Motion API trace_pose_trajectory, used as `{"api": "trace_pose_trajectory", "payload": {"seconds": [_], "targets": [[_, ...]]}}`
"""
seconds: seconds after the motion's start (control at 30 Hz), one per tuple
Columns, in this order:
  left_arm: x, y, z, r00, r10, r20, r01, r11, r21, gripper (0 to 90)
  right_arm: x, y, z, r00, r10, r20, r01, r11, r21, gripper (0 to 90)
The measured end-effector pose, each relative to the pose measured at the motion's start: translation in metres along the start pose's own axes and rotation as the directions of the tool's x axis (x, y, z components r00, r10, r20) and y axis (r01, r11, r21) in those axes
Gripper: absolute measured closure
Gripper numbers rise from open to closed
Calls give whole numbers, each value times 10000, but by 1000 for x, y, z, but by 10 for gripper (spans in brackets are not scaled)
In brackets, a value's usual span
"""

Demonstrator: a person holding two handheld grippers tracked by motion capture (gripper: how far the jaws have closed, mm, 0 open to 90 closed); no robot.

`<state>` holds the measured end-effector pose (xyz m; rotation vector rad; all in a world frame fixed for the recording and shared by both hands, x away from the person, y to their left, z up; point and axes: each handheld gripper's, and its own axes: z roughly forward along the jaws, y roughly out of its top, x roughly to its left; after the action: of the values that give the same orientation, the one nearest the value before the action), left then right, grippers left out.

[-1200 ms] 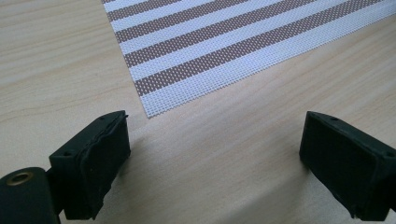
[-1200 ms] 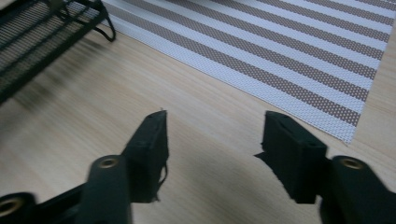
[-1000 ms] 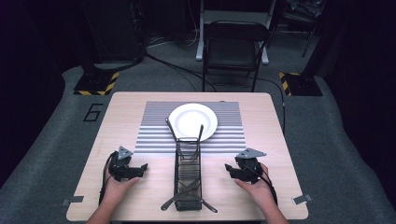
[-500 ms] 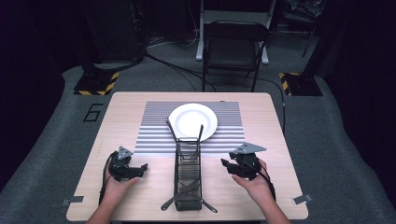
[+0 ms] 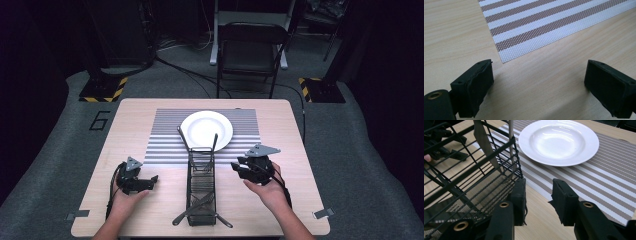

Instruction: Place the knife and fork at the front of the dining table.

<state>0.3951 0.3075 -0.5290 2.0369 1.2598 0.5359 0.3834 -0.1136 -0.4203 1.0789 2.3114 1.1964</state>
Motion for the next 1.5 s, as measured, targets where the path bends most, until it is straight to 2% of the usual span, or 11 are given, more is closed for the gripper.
{"api": "trace_pose_trajectory", "payload": {"seconds": [0.43,0.8,1.03,1.3,1.5], "targets": [[-1,0,0,10000,-89,18,89,9999,-57,84,11,24,10,9986,-236,-479,238,9997,34,661],[-1,0,1,10000,-94,3,95,9999,-82,85,14,37,19,9973,-212,-701,209,9998,-51,672],[-1,0,0,9999,-106,18,107,9999,-75,85,19,46,24,9961,-415,-774,409,9991,-91,672],[0,0,0,10000,-72,33,72,9999,-76,85,19,53,33,9954,-168,-947,155,9998,-147,667],[0,0,0,10000,-72,38,73,9999,-78,85,20,56,40,9959,-189,-886,189,9998,-13,673]]}}
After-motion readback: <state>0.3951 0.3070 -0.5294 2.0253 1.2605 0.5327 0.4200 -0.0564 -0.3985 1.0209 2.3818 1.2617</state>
